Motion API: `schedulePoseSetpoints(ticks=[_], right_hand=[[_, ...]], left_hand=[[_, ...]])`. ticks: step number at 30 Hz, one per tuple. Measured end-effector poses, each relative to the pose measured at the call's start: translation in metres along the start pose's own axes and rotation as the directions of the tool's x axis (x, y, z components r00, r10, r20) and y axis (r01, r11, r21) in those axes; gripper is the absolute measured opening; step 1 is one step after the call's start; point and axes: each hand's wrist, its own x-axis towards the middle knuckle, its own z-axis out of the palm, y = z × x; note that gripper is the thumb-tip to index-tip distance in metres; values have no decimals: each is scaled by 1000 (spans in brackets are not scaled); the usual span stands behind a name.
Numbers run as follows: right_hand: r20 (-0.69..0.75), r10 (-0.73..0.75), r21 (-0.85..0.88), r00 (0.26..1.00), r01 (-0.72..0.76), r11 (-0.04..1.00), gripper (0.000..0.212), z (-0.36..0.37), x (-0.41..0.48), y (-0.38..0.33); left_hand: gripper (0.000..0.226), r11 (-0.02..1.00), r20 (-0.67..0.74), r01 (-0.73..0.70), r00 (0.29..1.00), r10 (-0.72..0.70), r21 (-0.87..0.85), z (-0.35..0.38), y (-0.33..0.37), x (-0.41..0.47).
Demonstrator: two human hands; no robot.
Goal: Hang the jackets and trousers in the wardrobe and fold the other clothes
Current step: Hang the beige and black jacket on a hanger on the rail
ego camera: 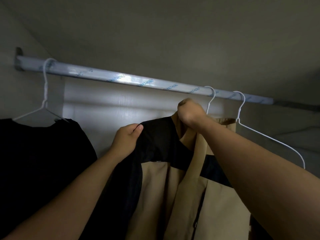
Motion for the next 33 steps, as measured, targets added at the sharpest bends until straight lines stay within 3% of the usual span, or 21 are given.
schedulePoseSetpoints(ticks=[6, 11, 14, 16, 18, 20, 22, 24, 25, 27, 33], right_hand=[[82, -51, -88, 995, 58, 994, 28, 3, -3, 4], [159, -17, -79, 987, 30, 996, 34, -6, 2, 0], [178, 23, 14, 984, -26, 1000, 33, -8, 4, -2], [162, 61, 62, 985, -72, 996, 25, -9, 3, 0], [127, 89, 96, 988, -102, 990, 17, -8, 2, 3], [113, 102, 110, 988, -114, 987, 20, -8, 2, 5], [112, 103, 106, 988, -115, 988, 25, -8, 2, 7], [111, 107, 89, 988, -117, 989, 27, -8, 3, 7], [116, 109, 81, 987, -119, 990, 28, -7, 2, 8], [125, 103, 69, 987, -113, 991, 29, -6, 2, 10], [92, 7, 43, 996, -11, 999, 31, 0, -2, 14]], left_hand=[[41, 988, 176, -75, 983, 51, 132, -26, -10, 25], [33, 981, 144, -97, 987, 74, 166, -33, -7, 42], [30, 996, 189, 46, 980, -60, 73, -29, -13, 42], [27, 967, 331, 132, 922, -201, 219, -26, -17, 40], [25, 936, 316, 160, 912, -262, 313, -24, -16, 39], [32, 976, 275, 200, 937, -218, 91, -23, -5, 39], [49, 962, 335, 256, 918, -212, -92, -17, 10, 36], [60, 995, 379, 92, 920, -100, 37, -9, 17, 28], [57, 989, 378, -45, 926, -12, 141, -3, 15, 21], [46, 960, 341, -176, 935, 95, 215, 6, 7, 6], [40, 978, 156, -102, 985, 74, 182, 27, -18, -17]])
